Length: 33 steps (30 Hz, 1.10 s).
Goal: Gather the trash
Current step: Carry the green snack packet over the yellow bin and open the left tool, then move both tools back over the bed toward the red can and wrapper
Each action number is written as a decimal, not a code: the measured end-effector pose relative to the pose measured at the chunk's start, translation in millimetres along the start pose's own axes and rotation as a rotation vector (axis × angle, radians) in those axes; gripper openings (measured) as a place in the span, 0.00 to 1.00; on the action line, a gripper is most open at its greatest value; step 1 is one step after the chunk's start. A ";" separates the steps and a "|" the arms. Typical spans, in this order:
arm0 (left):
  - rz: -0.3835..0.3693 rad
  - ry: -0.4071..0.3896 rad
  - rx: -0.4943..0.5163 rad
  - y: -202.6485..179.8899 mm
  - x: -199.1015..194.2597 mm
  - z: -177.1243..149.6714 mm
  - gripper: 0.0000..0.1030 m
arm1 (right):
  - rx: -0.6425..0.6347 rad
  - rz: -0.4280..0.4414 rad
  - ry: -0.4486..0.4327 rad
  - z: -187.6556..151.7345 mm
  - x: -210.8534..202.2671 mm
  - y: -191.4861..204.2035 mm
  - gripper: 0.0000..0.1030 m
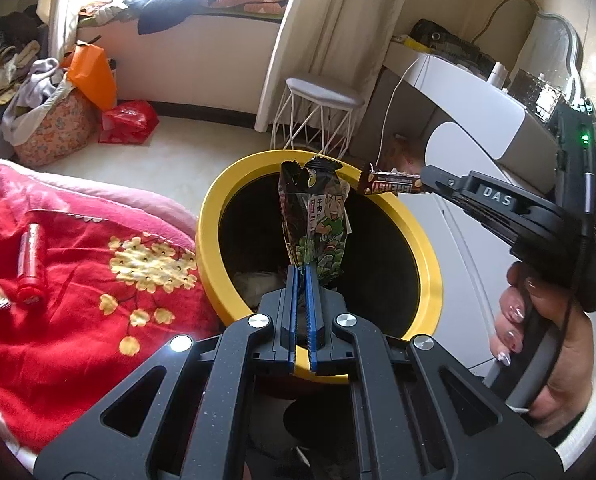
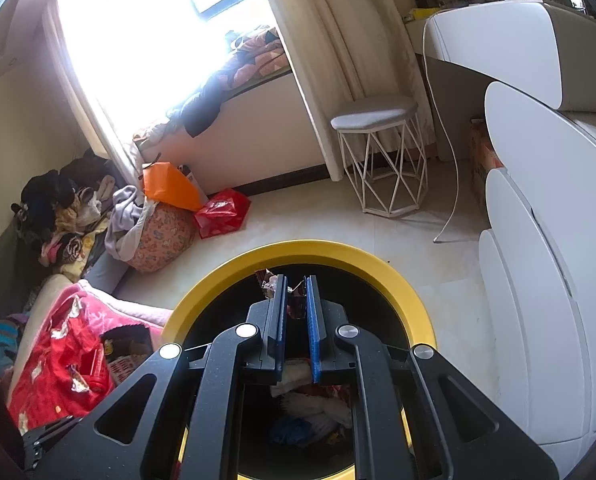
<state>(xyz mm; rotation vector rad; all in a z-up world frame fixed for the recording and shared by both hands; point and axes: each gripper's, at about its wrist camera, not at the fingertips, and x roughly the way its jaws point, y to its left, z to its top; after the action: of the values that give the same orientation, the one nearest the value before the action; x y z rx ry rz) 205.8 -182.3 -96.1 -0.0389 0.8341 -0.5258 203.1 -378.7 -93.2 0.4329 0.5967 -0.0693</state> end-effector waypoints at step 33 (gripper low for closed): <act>0.218 -0.196 -0.170 74.1 -72.1 -9.1 0.90 | -0.116 0.128 -0.073 -16.0 -17.3 66.3 0.68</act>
<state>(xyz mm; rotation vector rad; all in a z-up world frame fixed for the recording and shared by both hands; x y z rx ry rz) 191.3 -83.0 -69.5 -0.1510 0.6796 -0.2403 192.7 -312.9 -70.6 0.3531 0.4972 0.0714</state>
